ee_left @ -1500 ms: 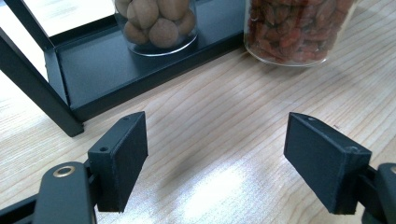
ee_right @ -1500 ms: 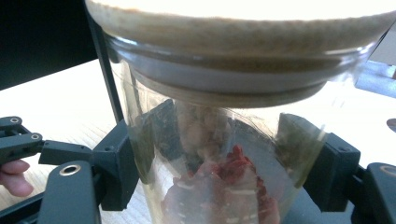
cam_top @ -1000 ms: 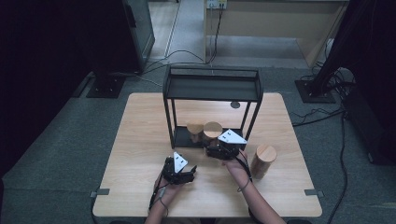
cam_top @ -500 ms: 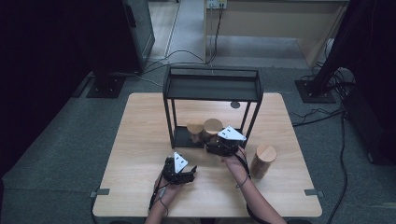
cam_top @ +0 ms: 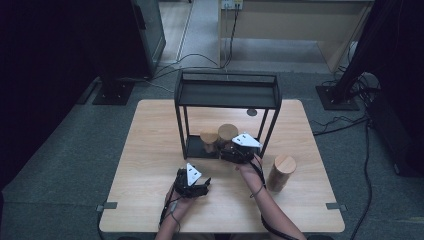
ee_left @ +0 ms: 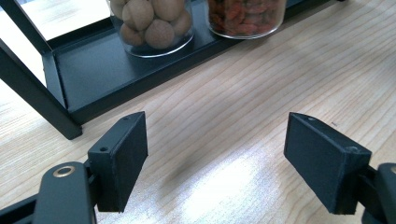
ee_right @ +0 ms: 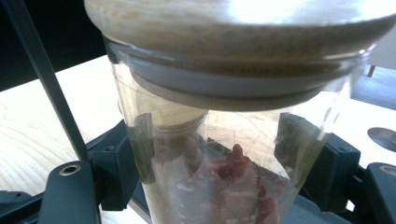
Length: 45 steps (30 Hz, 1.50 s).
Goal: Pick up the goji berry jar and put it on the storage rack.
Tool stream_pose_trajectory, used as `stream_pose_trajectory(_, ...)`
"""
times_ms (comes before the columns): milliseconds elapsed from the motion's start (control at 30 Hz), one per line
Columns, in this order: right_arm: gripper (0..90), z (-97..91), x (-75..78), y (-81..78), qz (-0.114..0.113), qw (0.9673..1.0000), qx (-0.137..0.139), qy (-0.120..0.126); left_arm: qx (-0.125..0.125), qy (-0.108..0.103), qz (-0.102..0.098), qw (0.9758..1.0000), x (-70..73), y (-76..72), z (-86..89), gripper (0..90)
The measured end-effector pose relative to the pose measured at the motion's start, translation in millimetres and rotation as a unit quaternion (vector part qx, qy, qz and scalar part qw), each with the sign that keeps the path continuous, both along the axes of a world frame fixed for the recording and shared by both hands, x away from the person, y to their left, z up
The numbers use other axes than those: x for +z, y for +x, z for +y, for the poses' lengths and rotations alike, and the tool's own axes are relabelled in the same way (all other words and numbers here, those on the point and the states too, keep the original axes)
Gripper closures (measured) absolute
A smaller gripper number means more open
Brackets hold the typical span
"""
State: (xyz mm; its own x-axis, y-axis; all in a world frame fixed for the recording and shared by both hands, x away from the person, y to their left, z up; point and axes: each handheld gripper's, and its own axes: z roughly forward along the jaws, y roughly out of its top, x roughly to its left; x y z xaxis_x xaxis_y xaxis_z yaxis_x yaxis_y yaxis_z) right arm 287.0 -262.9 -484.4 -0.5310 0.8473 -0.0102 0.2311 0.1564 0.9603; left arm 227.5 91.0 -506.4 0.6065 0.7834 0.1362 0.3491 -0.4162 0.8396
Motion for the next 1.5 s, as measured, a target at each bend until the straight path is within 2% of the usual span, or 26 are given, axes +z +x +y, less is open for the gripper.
stream_pose_trajectory(333, 24.9, 3.7, -0.9, 4.7, -0.003, 1.0000, -0.001, -0.005, -0.001, 0.002, 0.000, 1.0000, 0.2, -0.2, -0.3, 21.7)
stream_pose_trajectory(800, 24.9, 3.3, -3.5, 13.0, 0.003, 1.0000, -0.005, 0.007, -0.001, 0.002, 0.000, 1.0000, 0.2, -0.1, -0.4, 21.7)
stream_pose_trajectory(1500, 24.9, 8.3, -2.5, 26.9, 0.004, 1.0000, 0.001, 0.005, -0.002, 0.002, -0.001, 1.0000, 0.0, -0.3, -0.6, 21.7)
